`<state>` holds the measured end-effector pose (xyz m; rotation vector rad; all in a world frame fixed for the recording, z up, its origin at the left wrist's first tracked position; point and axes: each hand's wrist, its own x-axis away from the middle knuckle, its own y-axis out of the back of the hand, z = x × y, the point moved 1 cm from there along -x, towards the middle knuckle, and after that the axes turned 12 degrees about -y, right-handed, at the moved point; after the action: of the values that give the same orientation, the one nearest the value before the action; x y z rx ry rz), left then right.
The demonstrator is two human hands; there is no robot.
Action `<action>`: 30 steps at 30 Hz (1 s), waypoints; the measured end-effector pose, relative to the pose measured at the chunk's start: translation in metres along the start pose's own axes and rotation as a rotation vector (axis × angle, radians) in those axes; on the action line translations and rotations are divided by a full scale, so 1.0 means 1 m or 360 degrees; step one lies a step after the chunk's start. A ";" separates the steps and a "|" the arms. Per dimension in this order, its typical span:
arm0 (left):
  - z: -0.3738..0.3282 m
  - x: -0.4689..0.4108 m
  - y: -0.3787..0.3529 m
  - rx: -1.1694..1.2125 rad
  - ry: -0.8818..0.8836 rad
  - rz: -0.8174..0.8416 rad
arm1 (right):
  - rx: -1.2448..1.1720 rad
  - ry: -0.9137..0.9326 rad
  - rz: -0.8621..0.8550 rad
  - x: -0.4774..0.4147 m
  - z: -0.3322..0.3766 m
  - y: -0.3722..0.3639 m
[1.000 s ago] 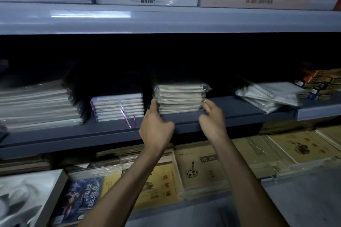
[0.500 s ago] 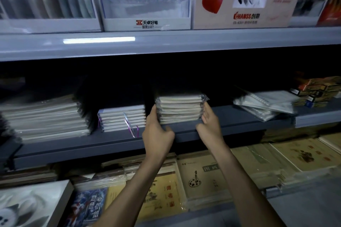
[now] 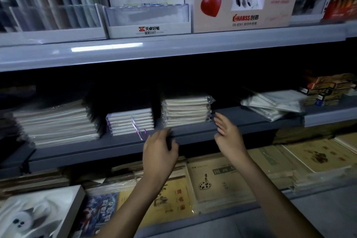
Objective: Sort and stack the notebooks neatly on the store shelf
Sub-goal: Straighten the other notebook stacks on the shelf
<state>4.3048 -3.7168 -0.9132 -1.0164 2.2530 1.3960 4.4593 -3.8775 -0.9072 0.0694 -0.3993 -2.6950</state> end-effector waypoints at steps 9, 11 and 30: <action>-0.076 -0.002 -0.042 0.0389 -0.0168 0.0148 | 0.0186 -0.0084 -0.0231 0.014 -0.024 0.079; -0.101 -0.007 -0.060 0.0547 -0.0154 0.0156 | 0.0214 -0.0129 -0.0295 0.011 -0.031 0.104; -0.198 -0.089 -0.244 -0.0459 -0.1355 -0.0062 | -0.0046 -0.0524 -0.0981 -0.036 -0.069 0.202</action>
<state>4.5599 -3.9206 -0.9262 -0.3879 1.4300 1.7303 4.5790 -4.0580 -0.9157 -0.3146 -0.5008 -3.3318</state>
